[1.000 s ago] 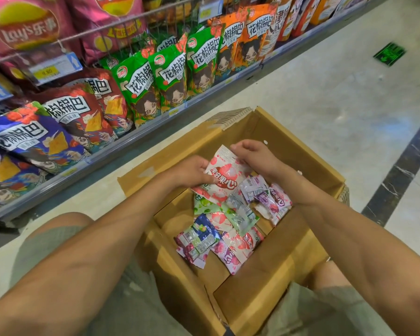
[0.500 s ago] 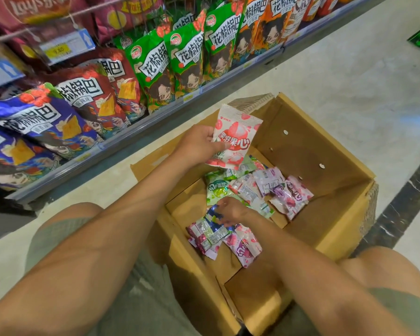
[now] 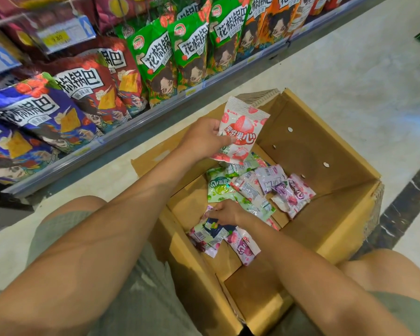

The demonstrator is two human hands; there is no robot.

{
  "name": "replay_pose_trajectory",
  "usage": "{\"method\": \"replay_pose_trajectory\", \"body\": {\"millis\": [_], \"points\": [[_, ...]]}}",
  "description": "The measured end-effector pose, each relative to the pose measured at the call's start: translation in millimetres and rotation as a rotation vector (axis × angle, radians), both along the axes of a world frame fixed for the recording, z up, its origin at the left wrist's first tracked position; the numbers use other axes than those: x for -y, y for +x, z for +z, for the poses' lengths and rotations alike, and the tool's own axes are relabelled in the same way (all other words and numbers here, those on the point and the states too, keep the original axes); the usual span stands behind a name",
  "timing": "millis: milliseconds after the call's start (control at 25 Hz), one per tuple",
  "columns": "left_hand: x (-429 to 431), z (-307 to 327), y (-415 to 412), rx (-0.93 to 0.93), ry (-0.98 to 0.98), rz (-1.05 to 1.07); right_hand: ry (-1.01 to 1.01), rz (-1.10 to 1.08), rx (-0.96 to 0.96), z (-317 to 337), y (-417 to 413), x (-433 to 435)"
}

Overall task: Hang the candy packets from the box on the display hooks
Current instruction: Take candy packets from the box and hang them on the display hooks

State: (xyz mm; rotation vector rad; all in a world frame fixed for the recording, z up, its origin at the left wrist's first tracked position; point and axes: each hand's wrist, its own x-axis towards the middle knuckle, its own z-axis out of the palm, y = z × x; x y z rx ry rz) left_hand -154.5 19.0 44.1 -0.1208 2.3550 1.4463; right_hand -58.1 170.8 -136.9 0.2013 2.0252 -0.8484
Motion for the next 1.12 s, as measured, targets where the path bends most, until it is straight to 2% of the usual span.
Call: {"method": "replay_pose_trajectory", "body": {"millis": [120, 240, 320, 440, 520, 640, 720, 840, 1000, 1120], "points": [[1, 2, 0, -0.006, -0.015, 0.000, 0.100, 0.206, -0.116, 10, -10, -2], [2, -1, -3, -0.026, -0.021, -0.002, 0.063, 0.314, -0.201, 27, -19, -15], [3, -2, -4, -0.018, -0.016, 0.000, 0.042, 0.383, -0.355, 28, -23, -29], [3, -5, -6, -0.021, -0.008, 0.003, 0.152, 0.257, -0.521, 15, -27, -47], [3, -5, -7, -0.028, -0.005, 0.008, 0.239, 0.109, -0.417, 5, -26, -53], [4, -4, -7, -0.027, 0.018, 0.015, 0.279, 0.000, -0.033, -12, -17, -45], [4, -3, -7, -0.028, 0.031, 0.023, 0.259, -0.078, 0.064, -27, -7, -34], [5, -1, -6, 0.005, 0.102, 0.063, 0.188, -0.187, 0.045, -41, 3, -20], [7, 5, -3, 0.101, 0.309, 0.175, 0.200, -0.133, -0.063, -44, 8, -15], [11, 11, -4, 0.119, 0.386, 0.239, 0.083, -0.232, -0.016, -35, 12, -17]]}}
